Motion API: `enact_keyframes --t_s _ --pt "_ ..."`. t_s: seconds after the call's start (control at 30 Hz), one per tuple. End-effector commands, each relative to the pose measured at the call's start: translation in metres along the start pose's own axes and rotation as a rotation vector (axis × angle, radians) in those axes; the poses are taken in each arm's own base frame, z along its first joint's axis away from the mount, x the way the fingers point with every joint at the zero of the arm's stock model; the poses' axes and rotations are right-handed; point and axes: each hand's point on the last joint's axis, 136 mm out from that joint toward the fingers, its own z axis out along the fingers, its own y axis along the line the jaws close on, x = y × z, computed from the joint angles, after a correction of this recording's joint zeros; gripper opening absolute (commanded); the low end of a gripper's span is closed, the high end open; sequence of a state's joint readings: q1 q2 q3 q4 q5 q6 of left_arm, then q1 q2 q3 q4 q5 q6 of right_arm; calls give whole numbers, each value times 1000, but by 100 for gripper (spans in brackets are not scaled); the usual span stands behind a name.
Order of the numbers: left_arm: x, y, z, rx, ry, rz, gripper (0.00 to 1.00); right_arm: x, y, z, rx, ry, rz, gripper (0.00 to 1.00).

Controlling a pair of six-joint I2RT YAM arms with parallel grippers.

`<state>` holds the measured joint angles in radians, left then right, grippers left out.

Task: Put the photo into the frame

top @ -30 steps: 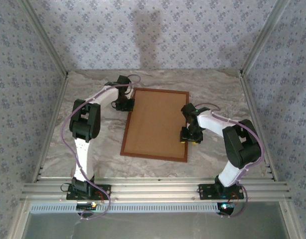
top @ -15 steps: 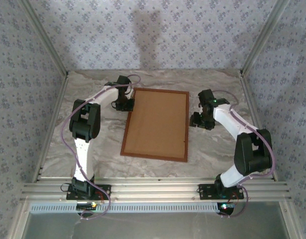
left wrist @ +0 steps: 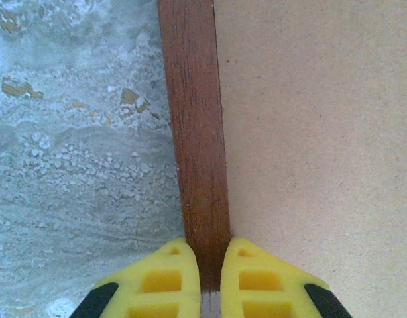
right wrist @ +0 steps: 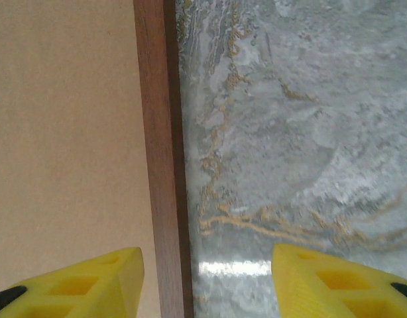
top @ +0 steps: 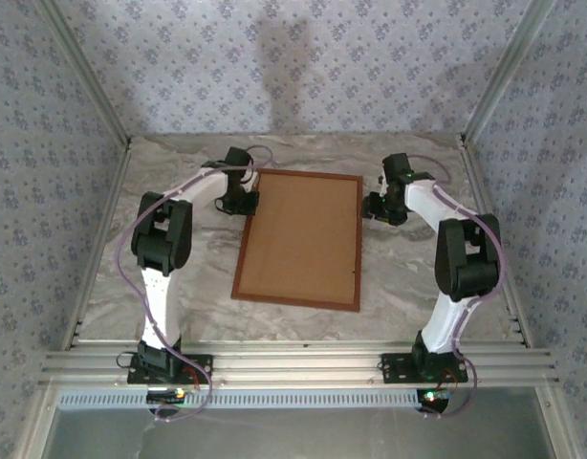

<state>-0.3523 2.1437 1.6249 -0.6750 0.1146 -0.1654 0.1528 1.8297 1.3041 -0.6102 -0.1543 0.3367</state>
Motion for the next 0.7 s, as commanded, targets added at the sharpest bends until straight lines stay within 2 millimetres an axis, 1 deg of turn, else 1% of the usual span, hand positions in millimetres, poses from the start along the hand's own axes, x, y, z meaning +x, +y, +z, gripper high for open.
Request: enact_keyframes --t_s 0.0,0.13,0.23,0.37,0.57,0.67 --pt "52 0 17 -32 158 27 0 -10 4 11 -13 7 -30 54" --pt "64 -3 17 -16 168 13 0 -13 3 23 -9 27 -44 54" --pt "70 -5 16 -13 177 4 0 -15 0 26 12 36 -53 53" --pt "73 -5 17 -15 185 -10 0 -13 -3 29 32 60 -72 54" --pt "74 -2 19 -30 193 -16 0 -7 -6 28 48 80 -99 53" --pt "73 -1 18 -34 191 -14 0 3 -8 27 60 103 -105 53"
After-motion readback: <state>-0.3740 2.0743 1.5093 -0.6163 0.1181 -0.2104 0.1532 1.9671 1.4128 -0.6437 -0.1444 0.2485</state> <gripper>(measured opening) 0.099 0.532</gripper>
